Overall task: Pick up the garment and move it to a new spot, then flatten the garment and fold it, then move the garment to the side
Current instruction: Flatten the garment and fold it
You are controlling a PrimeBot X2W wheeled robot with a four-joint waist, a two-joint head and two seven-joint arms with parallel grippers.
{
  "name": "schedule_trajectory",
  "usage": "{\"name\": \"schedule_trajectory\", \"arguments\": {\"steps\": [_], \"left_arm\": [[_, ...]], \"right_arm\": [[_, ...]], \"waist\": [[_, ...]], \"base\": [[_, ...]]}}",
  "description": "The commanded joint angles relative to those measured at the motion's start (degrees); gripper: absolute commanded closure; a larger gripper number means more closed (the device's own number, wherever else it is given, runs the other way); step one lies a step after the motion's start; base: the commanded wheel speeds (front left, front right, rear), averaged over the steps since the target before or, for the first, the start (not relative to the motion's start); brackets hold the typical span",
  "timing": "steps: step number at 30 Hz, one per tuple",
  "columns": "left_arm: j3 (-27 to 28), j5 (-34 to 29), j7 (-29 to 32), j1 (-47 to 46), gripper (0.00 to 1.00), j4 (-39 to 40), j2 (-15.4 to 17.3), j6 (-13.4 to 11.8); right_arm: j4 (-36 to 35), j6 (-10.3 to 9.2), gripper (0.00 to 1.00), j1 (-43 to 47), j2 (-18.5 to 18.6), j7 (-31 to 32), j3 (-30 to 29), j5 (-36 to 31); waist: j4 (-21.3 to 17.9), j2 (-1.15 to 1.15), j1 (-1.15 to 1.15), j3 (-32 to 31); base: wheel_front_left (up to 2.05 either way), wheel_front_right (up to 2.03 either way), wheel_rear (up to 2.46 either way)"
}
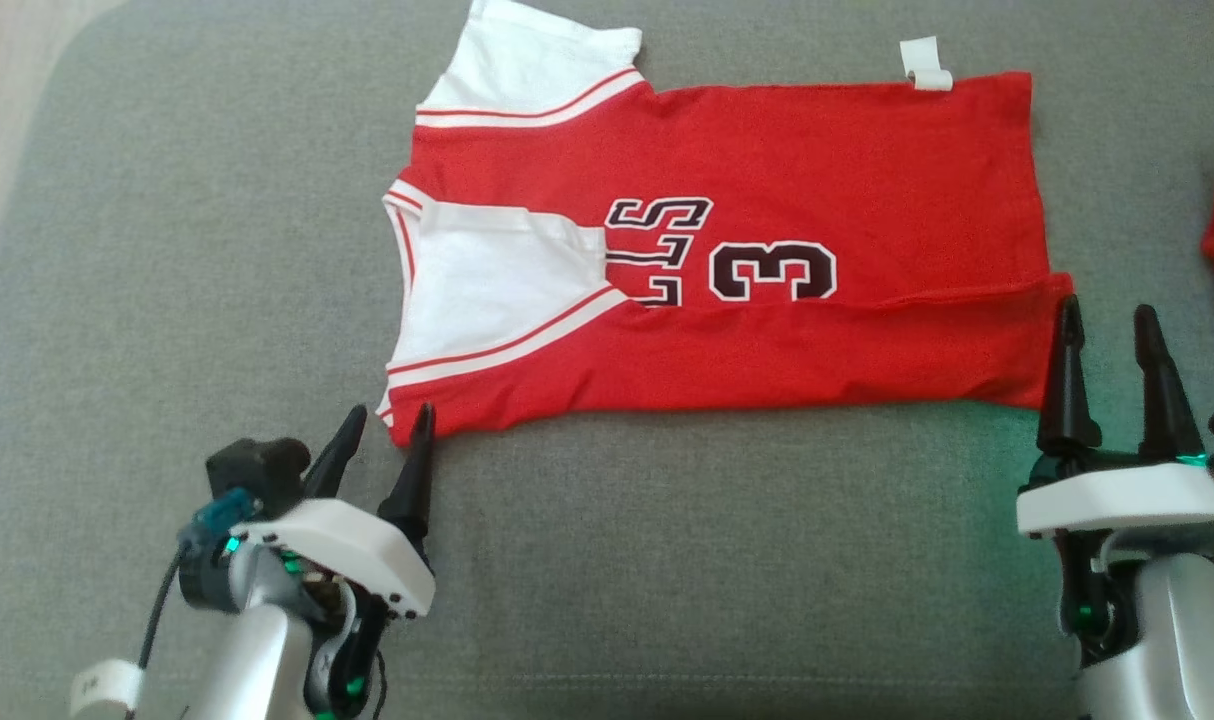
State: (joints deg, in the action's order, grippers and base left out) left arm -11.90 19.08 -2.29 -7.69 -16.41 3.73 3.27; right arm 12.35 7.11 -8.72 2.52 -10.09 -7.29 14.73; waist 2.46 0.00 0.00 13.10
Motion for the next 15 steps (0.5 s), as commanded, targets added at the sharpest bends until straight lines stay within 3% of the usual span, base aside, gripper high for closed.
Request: {"name": "schedule_trajectory", "arguments": {"steps": [1, 7, 13, 14, 15], "left_arm": [[2.4, 0.8, 0.6, -1.7, 0.0, 1.7, 0.9, -0.4], [4.0, 3.6, 5.1, -3.0, 0.0, 0.4, 0.5, -2.8], [3.8, 5.3, 9.3, -3.3, 0.0, -1.4, 0.5, -3.3], [3.8, 5.6, 9.8, -3.3, 0.05, -1.5, 0.5, -3.3], [3.8, 5.8, 10.0, -3.3, 0.25, -1.5, 0.4, -3.3]], "right_arm": [[-2.1, 0.37, 0.0, -0.9, 0.4, -0.4, 1.7, 0.3], [-2.3, 0.37, 0.0, -1.5, 0.4, -0.7, 2.4, 0.5], [-2.1, 0.37, 0.0, -1.7, 0.4, -0.8, 2.2, 0.4], [-2.1, 0.37, 0.0, -1.7, 0.4, -0.8, 2.2, 0.4], [-2.0, 0.37, 0.0, -1.6, 0.4, -0.7, 2.1, 0.4]], "waist": [[-0.2, 0.0, 0.0, 0.3], [-1.4, 0.0, 0.0, 1.7], [-2.3, 0.0, 0.0, 2.2], [-2.4, 0.0, 0.0, 2.2], [-2.5, 0.0, 0.0, 2.3]], "base": [[0.0, 0.0, 0.0], [0.0, 0.0, 0.0], [0.0, 0.0, 0.0], [0.0, 0.0, 0.0], [0.0, 0.0, 0.0]]}}
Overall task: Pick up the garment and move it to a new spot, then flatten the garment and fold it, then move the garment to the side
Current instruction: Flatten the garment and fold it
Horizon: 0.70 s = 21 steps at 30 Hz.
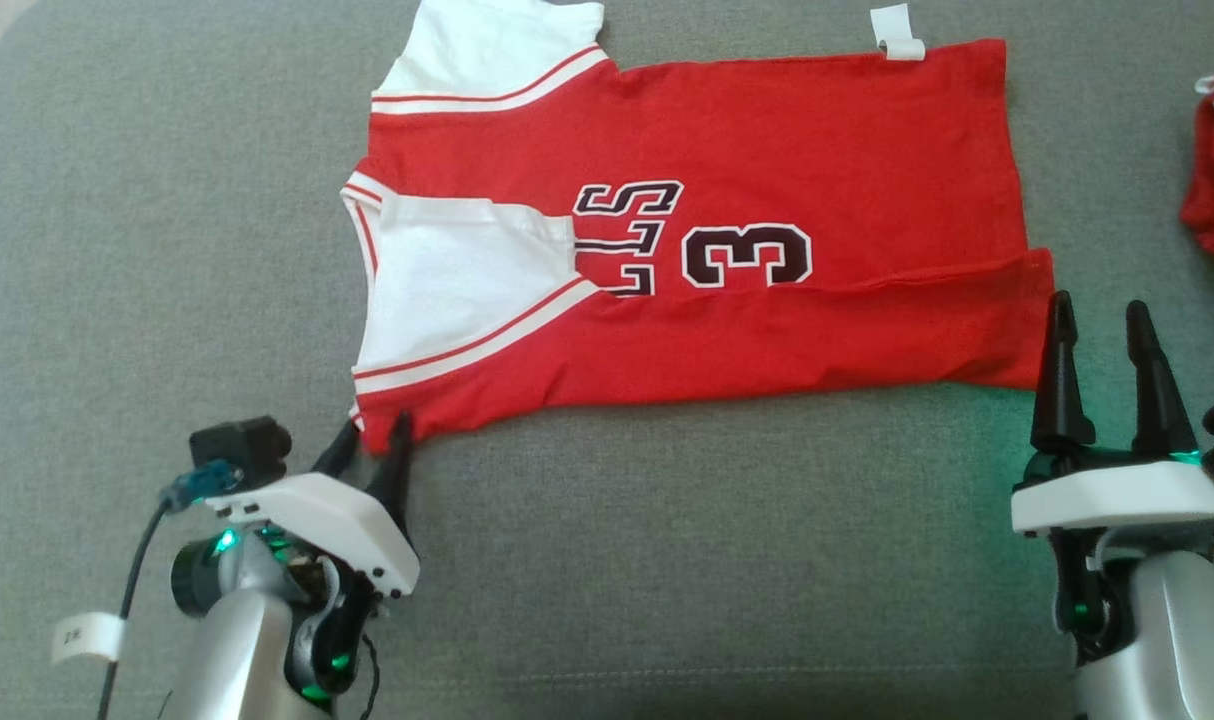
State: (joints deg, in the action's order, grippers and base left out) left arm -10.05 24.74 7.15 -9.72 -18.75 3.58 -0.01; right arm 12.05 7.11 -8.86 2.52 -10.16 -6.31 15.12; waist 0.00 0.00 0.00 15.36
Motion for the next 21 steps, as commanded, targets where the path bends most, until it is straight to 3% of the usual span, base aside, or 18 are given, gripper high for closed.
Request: {"name": "schedule_trajectory", "arguments": {"steps": [1, 3, 12, 21], "left_arm": [[1.9, 0.2, 0.6, -1.3, 0.59, 0.9, 0.6, -0.1], [1.7, 0.5, 0.5, -1.4, 1.0, 0.9, 0.5, 0.0], [1.9, 0.6, -4.8, -2.7, 1.0, 3.8, 0.3, -0.1], [1.9, 0.6, -8.6, -2.6, 1.0, 5.8, 0.2, -0.5]], "right_arm": [[-1.5, 0.37, 0.0, -1.5, 0.4, -0.6, 1.0, -0.1], [-0.9, 0.37, 0.0, -1.5, 0.4, 0.3, 0.8, -0.4], [4.3, 0.37, 0.0, -3.1, 0.4, 7.9, -2.2, -5.0], [12.2, 0.37, 0.0, -5.6, 0.4, 14.5, -1.9, -4.2]], "waist": [[0.0, 0.0, 0.0, 0.0], [-0.1, 0.0, 0.0, 0.1], [1.1, 0.0, 0.0, 0.5], [2.5, 0.0, 0.0, 0.2]], "base": [[0.0, 0.0, 0.0], [0.0, 0.0, 0.0], [0.0, 0.0, 0.0], [0.0, 0.0, 0.0]]}}
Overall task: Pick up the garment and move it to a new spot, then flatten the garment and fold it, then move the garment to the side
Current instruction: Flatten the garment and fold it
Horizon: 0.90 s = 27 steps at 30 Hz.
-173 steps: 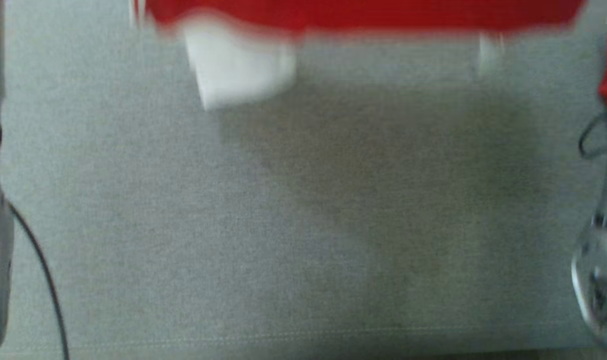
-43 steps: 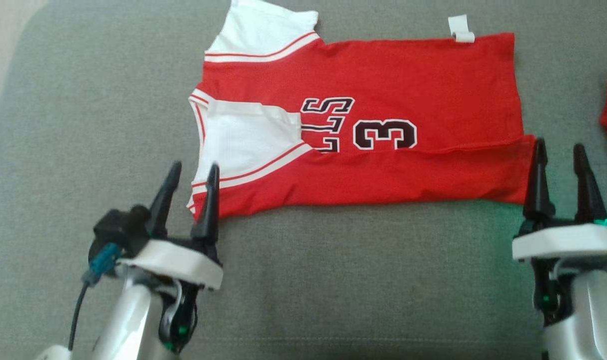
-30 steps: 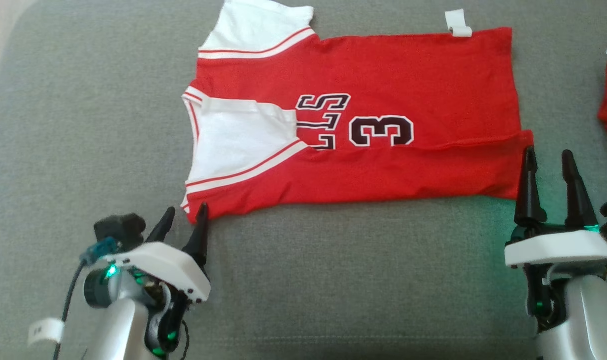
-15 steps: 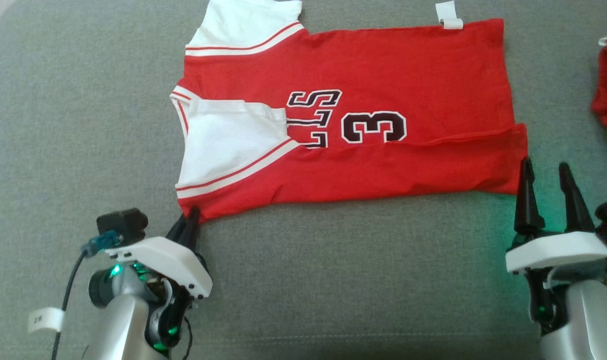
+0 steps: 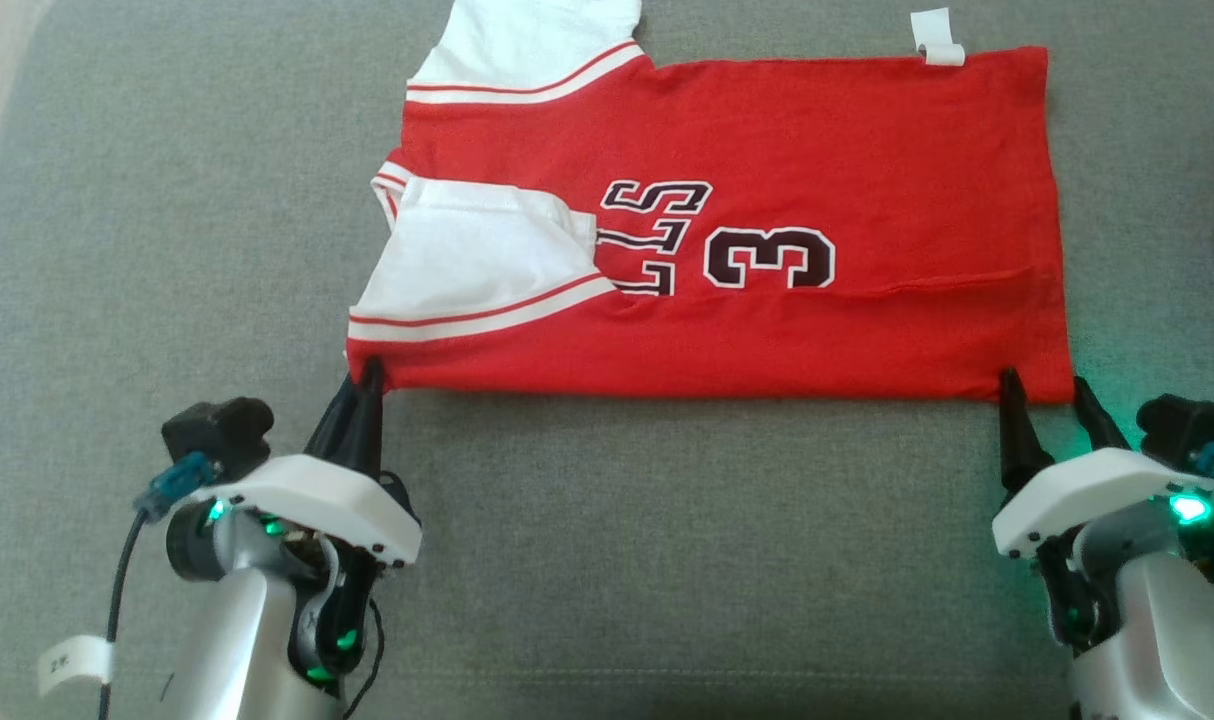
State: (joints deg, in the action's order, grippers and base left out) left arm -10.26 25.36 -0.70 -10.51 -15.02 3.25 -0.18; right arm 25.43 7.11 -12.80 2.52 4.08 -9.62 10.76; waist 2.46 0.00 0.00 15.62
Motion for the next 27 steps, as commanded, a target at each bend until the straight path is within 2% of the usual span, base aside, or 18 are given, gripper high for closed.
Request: {"name": "schedule_trajectory", "arguments": {"steps": [1, 2, 3, 4, 5, 6, 7, 8, 15, 21, 27], "left_arm": [[2.2, 0.0, -1.0, -1.8, 1.0, 2.1, 0.5, -0.3], [2.1, 0.0, -1.2, -1.7, 1.0, 2.0, 0.6, -0.4], [2.1, -0.1, -1.4, -1.6, 1.0, 2.0, 0.7, -0.4], [2.1, 0.0, -1.6, -1.6, 1.0, 2.0, 0.7, -0.4], [2.1, 0.0, -1.8, -1.5, 1.0, 2.0, 0.8, -0.3], [2.1, 0.0, -2.0, -1.4, 1.0, 2.0, 0.8, -0.3], [2.1, 0.0, -2.2, -1.2, 1.0, 2.0, 0.9, -0.3], [2.1, 0.0, -2.4, -1.1, 1.0, 2.1, 1.0, -0.2], [2.2, -0.1, -3.0, 2.0, 1.0, 4.8, 2.2, -0.2], [1.9, -0.2, -1.6, 9.9, 1.0, 12.4, 3.5, -1.3], [0.0, 0.2, 1.8, 18.3, 1.0, 18.8, 3.1, -3.1]], "right_arm": [[-0.4, 0.37, 0.0, -1.7, 0.4, 0.9, 1.8, 0.5], [0.3, 0.37, 0.0, -1.8, 0.4, 1.3, 2.1, 1.1], [1.1, 0.37, 0.07, -1.9, 0.4, 1.7, 2.4, 2.0], [1.6, 0.37, 0.29, -2.0, 0.4, 2.0, 2.8, 2.8], [2.0, 0.37, 0.56, -2.1, 0.4, 2.1, 3.0, 3.4], [2.5, 0.37, 0.71, -2.1, 0.4, 2.3, 3.3, 3.9], [2.8, 0.37, 0.95, -2.2, 0.4, 2.3, 3.5, 4.5], [3.1, 0.37, 1.0, -2.2, 0.4, 2.3, 3.7, 4.8], [-0.1, 0.37, 1.0, -0.6, 0.4, 1.2, 3.7, 4.9], [-10.6, 0.37, 1.0, 6.5, 0.4, 4.2, 2.6, 3.2], [-19.8, 0.37, 1.0, 15.2, 0.4, 8.0, 0.9, 2.9]], "waist": [[0.1, 0.0, 0.0, -0.2], [0.1, 0.0, 0.0, -0.3], [0.1, 0.0, 0.0, -0.4], [0.1, 0.0, 0.0, -0.6], [0.0, 0.0, 0.0, -0.7], [0.0, 0.0, 0.0, -0.9], [-0.1, 0.0, 0.0, -1.1], [-0.2, 0.0, 0.0, -1.4], [-0.9, 0.0, 0.0, -2.9], [-1.2, 0.0, 0.0, -4.2], [-1.0, 0.0, 0.0, -4.8]], "base": [[0.0, 0.0, 0.0], [0.0, 0.0, 0.0], [0.0, 0.0, 0.0], [0.0, 0.0, 0.0], [0.0, 0.0, 0.0], [0.0, 0.0, 0.0], [0.0, 0.0, 0.0], [0.0, 0.0, 0.0], [0.0, 0.0, 0.0], [0.0, 0.0, 0.0], [0.0, 0.0, 0.0]]}}
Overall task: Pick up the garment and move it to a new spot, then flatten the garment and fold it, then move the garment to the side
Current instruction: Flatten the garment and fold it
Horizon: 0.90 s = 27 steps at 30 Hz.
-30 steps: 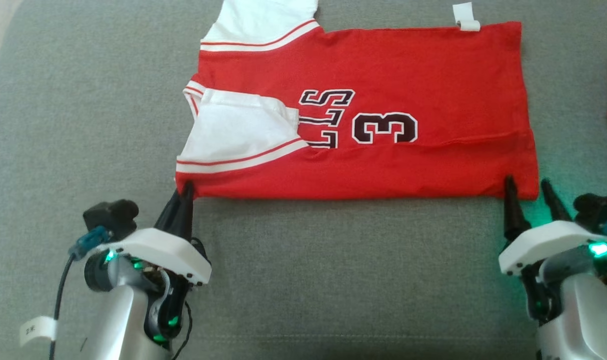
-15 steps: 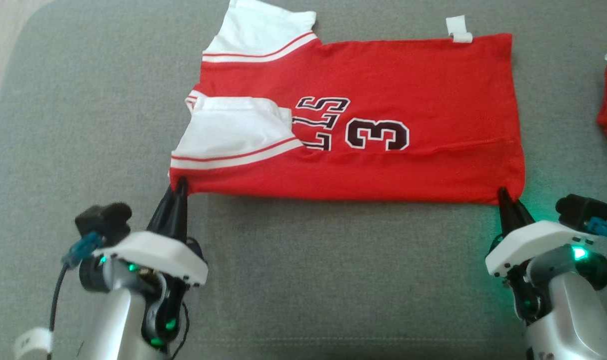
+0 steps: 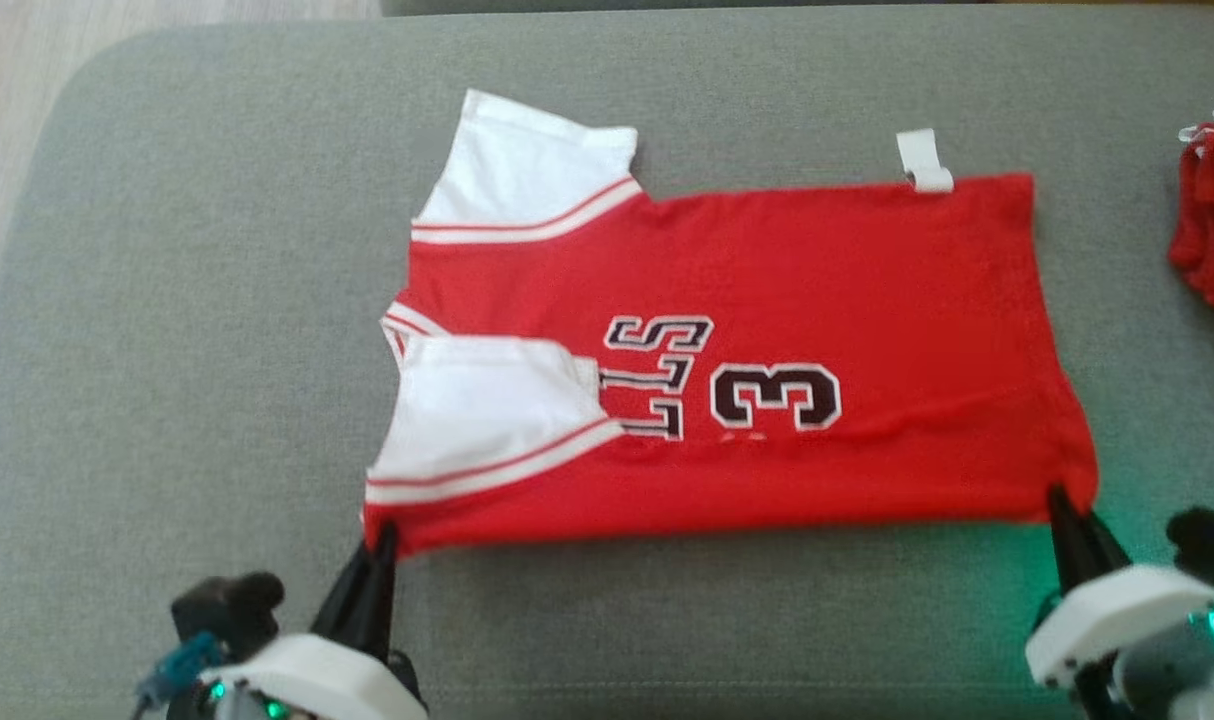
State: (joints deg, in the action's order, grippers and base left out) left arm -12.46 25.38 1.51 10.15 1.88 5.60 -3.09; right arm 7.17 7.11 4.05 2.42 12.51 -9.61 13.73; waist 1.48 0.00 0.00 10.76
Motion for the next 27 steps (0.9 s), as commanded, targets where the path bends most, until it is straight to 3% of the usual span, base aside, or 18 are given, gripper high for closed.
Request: {"name": "schedule_trajectory", "arguments": {"steps": [1, 3, 4, 5, 6, 7, 8, 16, 27], "left_arm": [[1.5, 0.3, 0.2, -1.0, 1.0, 2.2, 0.4, -0.6], [1.0, 0.6, 0.5, -0.4, 1.0, 2.0, 0.1, -0.8], [0.8, 0.7, 0.6, -0.2, 1.0, 1.7, 0.0, -0.9], [0.7, 0.7, 0.8, 0.0, 1.0, 1.5, 0.0, -1.1], [0.7, 0.8, 0.9, 0.1, 0.85, 1.4, 0.0, -1.2], [0.8, 0.7, 0.9, 0.2, 0.53, 1.3, 0.2, -1.3], [1.1, 0.6, 0.8, 0.1, 0.01, 1.3, 0.5, -1.5], [3.5, -1.7, 1.8, -5.5, 0.0, 4.4, 5.4, -1.4], [5.0, -1.2, 13.7, -30.4, 0.0, 1.5, 15.8, 5.6]], "right_arm": [[-2.8, 0.37, 1.0, 0.4, 0.5, 0.4, 0.8, 0.7], [-3.5, 0.37, 1.0, 1.8, 0.5, 0.7, 0.8, 1.2], [-3.8, 0.37, 0.88, 2.2, 0.5, 0.7, 0.9, 1.4], [-4.0, 0.37, 0.7, 2.6, 0.5, 0.7, 1.0, 1.6], [-4.1, 0.37, 0.51, 2.9, 0.5, 0.7, 1.2, 1.7], [-4.3, 0.37, 0.12, 3.1, 0.5, 0.7, 1.2, 1.8], [-4.5, 0.37, 0.0, 3.3, 0.5, 0.5, 1.0, 1.8], [-8.4, 0.37, 0.0, 1.8, 0.5, -1.3, -0.6, 0.5], [-10.5, 0.37, 0.0, -9.1, 0.5, -2.3, 5.5, -2.0]], "waist": [[0.0, 0.0, 0.0, -0.1], [-0.1, 0.0, 0.0, 0.0], [-0.3, 0.0, 0.0, 0.0], [-0.5, 0.0, 0.0, 0.1], [-0.7, 0.0, 0.0, 0.2], [-0.9, 0.0, 0.0, 0.3], [-1.1, 0.0, 0.0, 0.4], [-3.2, 0.0, 0.0, 1.7], [-6.9, 0.0, 0.0, 9.1]], "base": [[0.0, 0.0, 0.0], [0.0, 0.0, 0.0], [0.0, 0.0, 0.0], [0.0, 0.0, 0.0], [0.0, 0.0, 0.0], [0.0, 0.0, 0.0], [0.0, 0.0, 0.0], [0.0, 0.0, 0.0], [0.0, 0.0, 0.0]]}}
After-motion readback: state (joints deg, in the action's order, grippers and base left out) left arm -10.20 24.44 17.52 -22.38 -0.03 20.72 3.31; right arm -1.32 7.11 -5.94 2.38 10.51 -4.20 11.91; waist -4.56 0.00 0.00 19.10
